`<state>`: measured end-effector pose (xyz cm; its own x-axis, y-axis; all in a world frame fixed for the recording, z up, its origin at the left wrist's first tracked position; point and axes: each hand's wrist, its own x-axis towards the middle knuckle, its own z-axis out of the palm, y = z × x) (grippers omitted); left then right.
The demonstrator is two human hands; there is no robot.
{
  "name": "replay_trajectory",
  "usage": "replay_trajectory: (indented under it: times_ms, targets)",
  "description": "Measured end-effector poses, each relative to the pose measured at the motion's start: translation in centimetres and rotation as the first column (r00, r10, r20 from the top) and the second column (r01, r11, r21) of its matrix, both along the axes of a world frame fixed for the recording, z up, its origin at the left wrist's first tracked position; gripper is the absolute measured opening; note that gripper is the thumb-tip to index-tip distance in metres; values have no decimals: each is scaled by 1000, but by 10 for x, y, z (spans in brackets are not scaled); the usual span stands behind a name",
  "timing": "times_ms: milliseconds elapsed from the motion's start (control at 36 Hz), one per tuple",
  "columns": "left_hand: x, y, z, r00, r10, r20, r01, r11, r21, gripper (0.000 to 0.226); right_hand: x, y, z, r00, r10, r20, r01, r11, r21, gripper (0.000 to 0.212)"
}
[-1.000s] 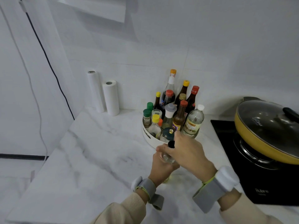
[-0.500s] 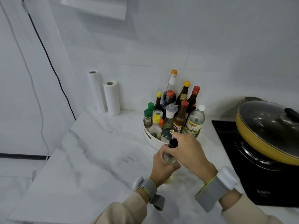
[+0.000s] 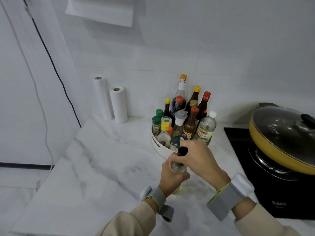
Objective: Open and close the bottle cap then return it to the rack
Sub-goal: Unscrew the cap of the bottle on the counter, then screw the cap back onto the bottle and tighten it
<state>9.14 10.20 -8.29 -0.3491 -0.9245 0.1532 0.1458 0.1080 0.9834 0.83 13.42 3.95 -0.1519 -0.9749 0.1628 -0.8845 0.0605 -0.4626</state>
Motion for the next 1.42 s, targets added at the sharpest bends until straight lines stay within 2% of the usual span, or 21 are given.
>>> replay_trajectory:
  times_ms: [167, 333, 417, 444, 472, 528, 583, 639, 694, 806, 1056, 1167, 1222, 1278, 1333, 1417]
  targets:
    - [1, -1, -2, 999, -11, 50, 11, 1000, 6, 45, -2, -2, 0, 999, 37, 0, -37, 999, 6, 38]
    - [1, -2, -2, 999, -25, 20, 24, 1000, 13, 43, -4, -3, -3, 999, 37, 20, -36, 998, -43, 37]
    - [1, -2, -2, 999, -29, 22, 29, 1000, 6, 41, -3, -3, -3, 999, 50, 6, -50, 999, -4, 36]
    - [1, -2, -2, 999, -27, 29, 26, 1000, 9, 40, -1, -2, 1, 996, 57, 63, -57, 998, -7, 34]
    - [1, -1, -2, 999, -24, 41, 23, 1000, 13, 40, -1, -1, 10, 983, 69, 170, -59, 996, -60, 32]
    - [1, -2, 0, 996, -15, 93, 15, 1000, 0, 42, -6, -2, 46, 923, 67, 380, 50, 956, -288, 30]
    - [2, -1, 2, 992, -24, 127, 24, 1000, 2, 43, -15, -1, 96, 939, 62, 340, 122, 862, -493, 28]
    - [2, 1, 5, 988, -45, 150, 43, 999, 16, 43, -21, -3, 131, 964, 74, 257, 79, 839, -538, 29]
    - [4, 1, 5, 985, -32, 169, 27, 999, 27, 44, -20, -8, 133, 961, 107, 254, 23, 887, -461, 30]
    - [3, 3, 11, 982, -40, 185, 34, 999, 32, 51, -16, -7, 96, 956, 66, 285, 29, 948, -318, 33]
    - [5, 6, 12, 978, -15, 206, 7, 999, 39, 49, -18, 6, 57, 900, 51, 432, 78, 958, -276, 36]
    - [11, 9, 17, 966, -61, 253, 57, 998, 25, 59, -26, 15, 33, 847, 9, 531, 124, 969, -214, 40]
    - [18, 9, 22, 940, -20, 340, 42, 998, -57, 76, -32, 21, 20, 802, -18, 597, 148, 974, -170, 35]
    - [28, 8, 29, 913, 91, 398, 3, 973, -229, 90, -39, 27, 7, 761, -62, 646, 186, 975, -125, 25]
    - [37, 6, 39, 894, 202, 400, -17, 908, -418, 87, -44, 35, -3, 717, -117, 687, 239, 968, -84, 21]
    - [50, 4, 61, 858, 278, 432, 27, 816, -578, 70, -47, 44, -15, 644, -158, 749, 265, 964, -24, 25]
